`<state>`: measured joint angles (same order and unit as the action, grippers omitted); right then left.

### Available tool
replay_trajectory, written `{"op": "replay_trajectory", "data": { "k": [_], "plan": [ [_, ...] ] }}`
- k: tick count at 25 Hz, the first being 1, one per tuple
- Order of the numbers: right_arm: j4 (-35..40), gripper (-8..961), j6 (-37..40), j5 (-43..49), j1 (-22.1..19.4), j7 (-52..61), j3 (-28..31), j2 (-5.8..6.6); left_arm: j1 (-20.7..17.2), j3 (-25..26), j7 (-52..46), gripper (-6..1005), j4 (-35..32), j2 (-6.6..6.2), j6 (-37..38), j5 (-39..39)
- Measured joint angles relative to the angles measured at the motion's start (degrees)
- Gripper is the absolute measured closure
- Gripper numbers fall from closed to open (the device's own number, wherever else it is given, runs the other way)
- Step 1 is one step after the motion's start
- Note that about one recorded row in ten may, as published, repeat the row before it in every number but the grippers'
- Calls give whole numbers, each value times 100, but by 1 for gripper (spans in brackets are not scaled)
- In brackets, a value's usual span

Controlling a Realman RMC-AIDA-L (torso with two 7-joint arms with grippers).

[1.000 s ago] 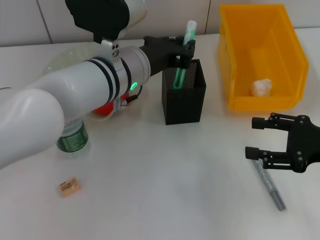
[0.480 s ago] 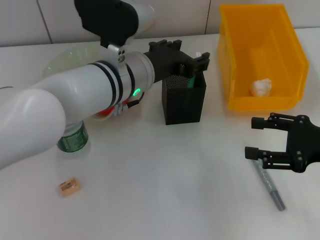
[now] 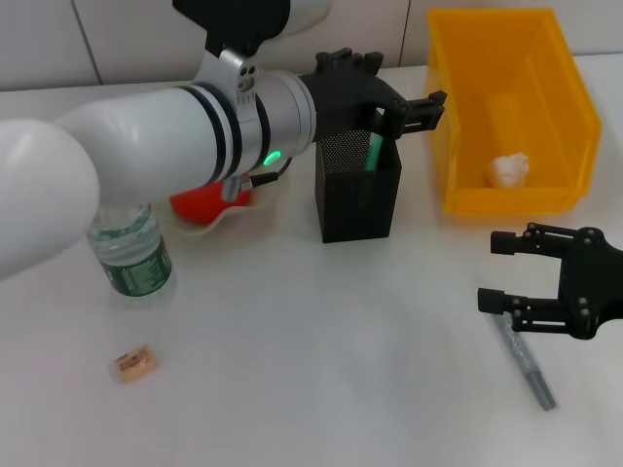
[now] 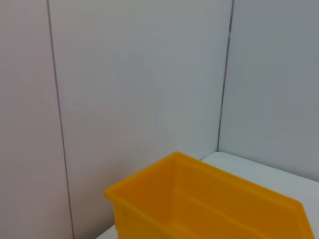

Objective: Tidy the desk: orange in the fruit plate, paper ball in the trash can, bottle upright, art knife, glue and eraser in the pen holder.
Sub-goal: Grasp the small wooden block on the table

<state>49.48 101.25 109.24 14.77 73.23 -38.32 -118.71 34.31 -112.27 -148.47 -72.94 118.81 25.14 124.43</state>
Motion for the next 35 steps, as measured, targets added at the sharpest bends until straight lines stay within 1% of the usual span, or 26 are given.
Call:
{"op": "replay_trajectory", "data": {
  "k": [2, 3, 7, 12, 16, 19, 24, 26, 35],
  "plan": [
    [0, 200, 0, 0, -5, 0, -5, -2, 11, 170, 171, 151, -171, -2, 328, 6],
    [0, 200, 0, 0, -10, 0, -5, -2, 11, 207, 203, 152, -219, -4, 416, 10],
    [0, 201, 3, 1, -23, 0, 1, -6, 31, 539, 373, 154, -592, -9, 1153, 178],
    [-25, 201, 21, 3, -34, 0, 12, -12, 99, 918, 368, 157, -1173, -7, 2159, 771],
    [-52, 201, 27, 52, -36, 0, 18, -5, 120, 1003, 257, 160, -1735, 0, 2946, 1464],
    [-53, 202, 60, 66, -36, -6, 16, -6, 194, 1037, 26, 160, -1986, 8, 3465, 1873],
    [-13, 202, 199, 81, -72, -28, 9, 14, 365, 1056, -331, 159, -2092, 22, 4315, 2317],
    [109, 202, 348, 87, -137, -33, 19, 20, 394, 1057, -409, 159, -2101, 27, 4632, 2355],
    [778, 203, 804, 89, -485, 72, 20, 8, 417, 1054, -676, 160, -2156, 32, 5492, 2343]
  ]
}}
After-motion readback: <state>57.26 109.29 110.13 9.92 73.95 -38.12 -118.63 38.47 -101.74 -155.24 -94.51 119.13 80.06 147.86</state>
